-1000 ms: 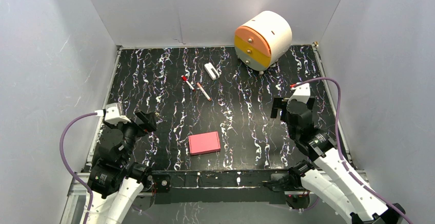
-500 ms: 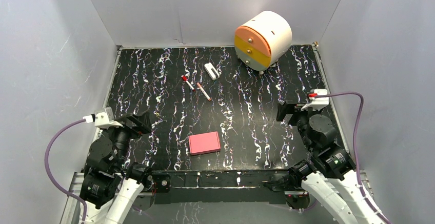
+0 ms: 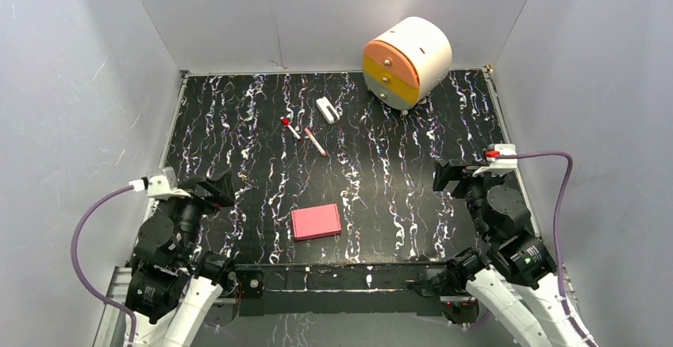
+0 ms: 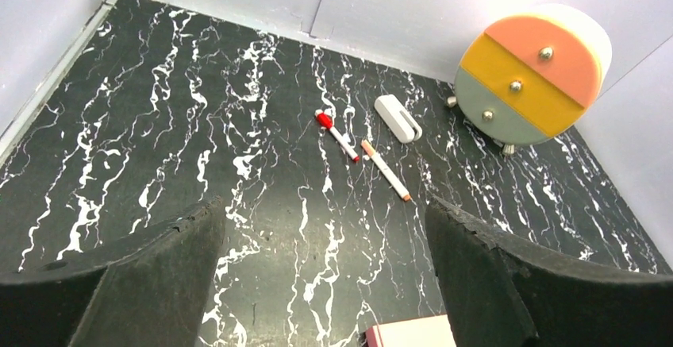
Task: Fold the paper box
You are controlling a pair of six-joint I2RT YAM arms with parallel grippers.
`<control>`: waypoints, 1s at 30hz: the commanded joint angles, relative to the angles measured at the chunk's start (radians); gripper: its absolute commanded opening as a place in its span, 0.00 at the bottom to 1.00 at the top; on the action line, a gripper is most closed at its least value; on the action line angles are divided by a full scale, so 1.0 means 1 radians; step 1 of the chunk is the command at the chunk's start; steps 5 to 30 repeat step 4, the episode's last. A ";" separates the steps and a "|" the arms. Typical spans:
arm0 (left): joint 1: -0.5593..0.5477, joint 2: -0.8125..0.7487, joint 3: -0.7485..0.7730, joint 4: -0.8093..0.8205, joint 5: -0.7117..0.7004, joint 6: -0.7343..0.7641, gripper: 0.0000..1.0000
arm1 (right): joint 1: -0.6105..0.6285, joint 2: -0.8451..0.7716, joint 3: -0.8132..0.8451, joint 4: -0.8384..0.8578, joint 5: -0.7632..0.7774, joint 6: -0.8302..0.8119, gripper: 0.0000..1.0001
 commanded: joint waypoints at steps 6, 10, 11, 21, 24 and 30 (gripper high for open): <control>-0.001 -0.020 -0.027 0.038 0.017 0.003 0.93 | 0.004 0.000 0.028 0.008 0.025 -0.008 1.00; -0.001 -0.020 -0.027 0.038 0.017 0.003 0.93 | 0.004 0.000 0.028 0.008 0.025 -0.008 1.00; -0.001 -0.020 -0.027 0.038 0.017 0.003 0.93 | 0.004 0.000 0.028 0.008 0.025 -0.008 1.00; -0.001 -0.020 -0.027 0.038 0.017 0.003 0.93 | 0.004 0.000 0.028 0.008 0.025 -0.008 1.00; -0.001 -0.020 -0.027 0.038 0.017 0.003 0.93 | 0.004 0.000 0.028 0.008 0.025 -0.008 1.00; -0.001 -0.020 -0.027 0.038 0.017 0.003 0.93 | 0.004 0.000 0.028 0.008 0.025 -0.008 1.00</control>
